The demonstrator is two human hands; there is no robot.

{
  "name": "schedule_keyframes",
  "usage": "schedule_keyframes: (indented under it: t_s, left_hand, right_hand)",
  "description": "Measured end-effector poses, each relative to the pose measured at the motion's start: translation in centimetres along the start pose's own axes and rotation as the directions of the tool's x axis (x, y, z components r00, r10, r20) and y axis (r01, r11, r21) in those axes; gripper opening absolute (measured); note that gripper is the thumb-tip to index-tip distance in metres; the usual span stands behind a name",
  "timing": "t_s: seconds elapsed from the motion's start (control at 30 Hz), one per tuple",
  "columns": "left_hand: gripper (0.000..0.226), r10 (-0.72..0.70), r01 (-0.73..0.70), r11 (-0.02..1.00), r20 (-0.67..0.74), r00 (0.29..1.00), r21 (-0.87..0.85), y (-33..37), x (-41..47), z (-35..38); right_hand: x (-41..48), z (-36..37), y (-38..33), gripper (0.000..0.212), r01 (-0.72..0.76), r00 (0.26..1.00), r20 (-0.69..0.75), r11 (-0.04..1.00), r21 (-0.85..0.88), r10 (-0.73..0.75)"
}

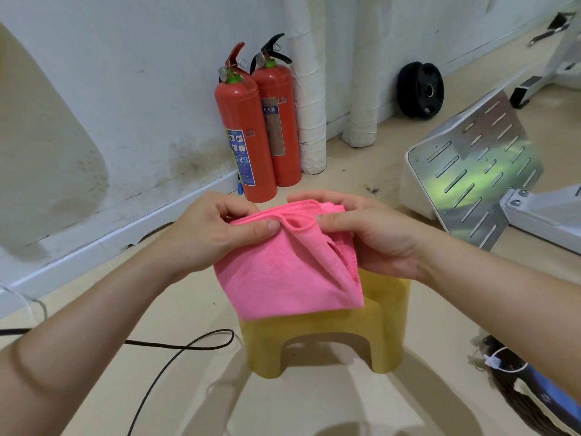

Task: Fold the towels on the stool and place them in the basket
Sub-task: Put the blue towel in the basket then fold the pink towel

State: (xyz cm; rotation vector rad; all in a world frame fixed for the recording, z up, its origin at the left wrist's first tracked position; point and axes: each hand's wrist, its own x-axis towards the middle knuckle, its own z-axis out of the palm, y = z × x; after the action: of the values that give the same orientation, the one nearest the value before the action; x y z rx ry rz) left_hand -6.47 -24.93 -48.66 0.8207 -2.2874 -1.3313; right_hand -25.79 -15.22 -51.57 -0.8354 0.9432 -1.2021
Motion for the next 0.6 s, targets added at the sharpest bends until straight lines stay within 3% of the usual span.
schedule_keyframes:
  t_s: [0.1, 0.23, 0.4, 0.5, 0.6]
  left_hand:
    - [0.011, -0.034, 0.034, 0.999, -0.004, 0.999, -0.013, -0.2, 0.0, -0.2]
    - [0.027, 0.008, -0.009, 1.000, 0.075, 0.997, 0.018, -0.8, 0.2, -0.9]
    - [0.028, 0.029, -0.028, 1.000, 0.161, 0.987, -0.008, -0.5, 0.0, -1.0]
    - [0.032, 0.000, 0.000, 1.000, 0.102, 0.995, 0.001, -0.3, -0.1, -0.8]
    - [0.029, -0.047, 0.048, 0.997, -0.013, 0.999, 0.067, 0.1, 0.0, 0.0]
  right_hand:
    - [0.0, 0.2, 0.0, 0.044, 0.025, 0.998, -0.047, 0.997, -0.077, -0.029]
    - [0.0, 0.5, 0.0, 0.033, 0.014, 0.997, -0.077, 0.999, -0.043, -0.017]
    - [0.0, 0.7, 0.1, 0.034, -0.026, 0.997, -0.071, 0.999, -0.037, 0.023]
    - [0.0, 0.9, -0.2, 0.033, -0.063, 0.995, -0.072, 0.998, -0.016, 0.062]
    - [-0.4, 1.4, -0.7, 0.055, -0.093, 0.994, -0.067, 0.990, -0.110, 0.086]
